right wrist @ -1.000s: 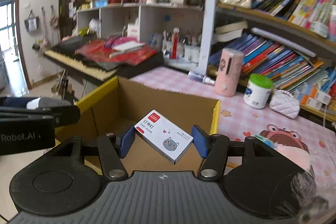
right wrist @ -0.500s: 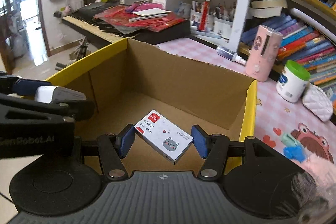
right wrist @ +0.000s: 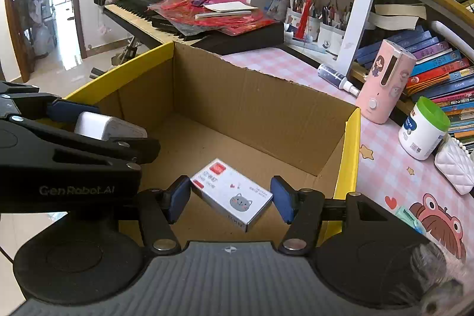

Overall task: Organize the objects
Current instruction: 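Lower both items into the yellow box and open both grippers, then withdraw both tools from the yellow box back toward the tape roll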

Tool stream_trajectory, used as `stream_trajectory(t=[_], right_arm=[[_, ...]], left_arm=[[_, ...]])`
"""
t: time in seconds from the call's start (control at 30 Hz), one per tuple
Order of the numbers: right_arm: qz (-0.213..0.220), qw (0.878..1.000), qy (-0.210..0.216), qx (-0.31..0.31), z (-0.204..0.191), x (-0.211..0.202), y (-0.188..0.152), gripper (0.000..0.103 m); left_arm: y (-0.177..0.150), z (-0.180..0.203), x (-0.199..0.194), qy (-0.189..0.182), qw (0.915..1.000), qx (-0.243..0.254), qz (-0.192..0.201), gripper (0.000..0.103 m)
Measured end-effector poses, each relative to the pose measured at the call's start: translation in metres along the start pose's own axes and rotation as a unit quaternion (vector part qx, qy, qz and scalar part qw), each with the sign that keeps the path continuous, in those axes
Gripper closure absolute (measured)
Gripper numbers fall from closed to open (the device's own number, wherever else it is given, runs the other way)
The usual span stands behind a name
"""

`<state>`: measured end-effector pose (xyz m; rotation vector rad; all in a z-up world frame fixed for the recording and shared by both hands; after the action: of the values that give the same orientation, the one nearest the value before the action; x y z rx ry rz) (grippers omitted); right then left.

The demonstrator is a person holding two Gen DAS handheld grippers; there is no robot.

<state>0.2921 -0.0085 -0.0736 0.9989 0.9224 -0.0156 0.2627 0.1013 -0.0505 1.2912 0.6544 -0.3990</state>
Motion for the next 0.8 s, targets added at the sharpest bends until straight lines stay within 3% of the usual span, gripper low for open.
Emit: stream_trajectory(t=[0.07,0.23,0.43,0.63,0.8], right_arm=[[0.000,1.000,-0.002,0.003,0.000,0.000,0.000,0.043],[0.007,1.000,-0.015,0.017,0.002,-0.006,0.001,0.024],[0.038,0.998,-0.046,0.022,0.005,-0.027,0.005,0.023],[0.069,0.994,-0.082,0.036,0.006,-0.062,0.007,0.017],[0.085,0.988,-0.117,0.051,0.006,-0.094,0.001,0.012]], left_arm=[[0.001,0.001,-0.003,-0.002,1.0000,0.000,0.006,0.023],[0.004,0.003,-0.018,-0.008,0.9997,0.001,0.025,0.018],[0.011,0.003,-0.046,0.009,0.9981,-0.009,0.061,0.005],[0.009,-0.010,-0.072,0.033,0.9959,-0.032,0.078,0.002],[-0.003,-0.023,-0.087,0.033,0.9946,-0.056,0.081,0.000]])
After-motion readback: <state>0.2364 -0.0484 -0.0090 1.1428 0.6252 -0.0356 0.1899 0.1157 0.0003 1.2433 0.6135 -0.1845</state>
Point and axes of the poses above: each gripper's, at about its wrist camera, not at the fingertips, and x roughly the way its jaws point, z to its right, y to its top, the point moved 8 cm from there along x, roughly the way its jaws point, and after that the axes turned 9 degrees about -x, right-handed, at the moved point
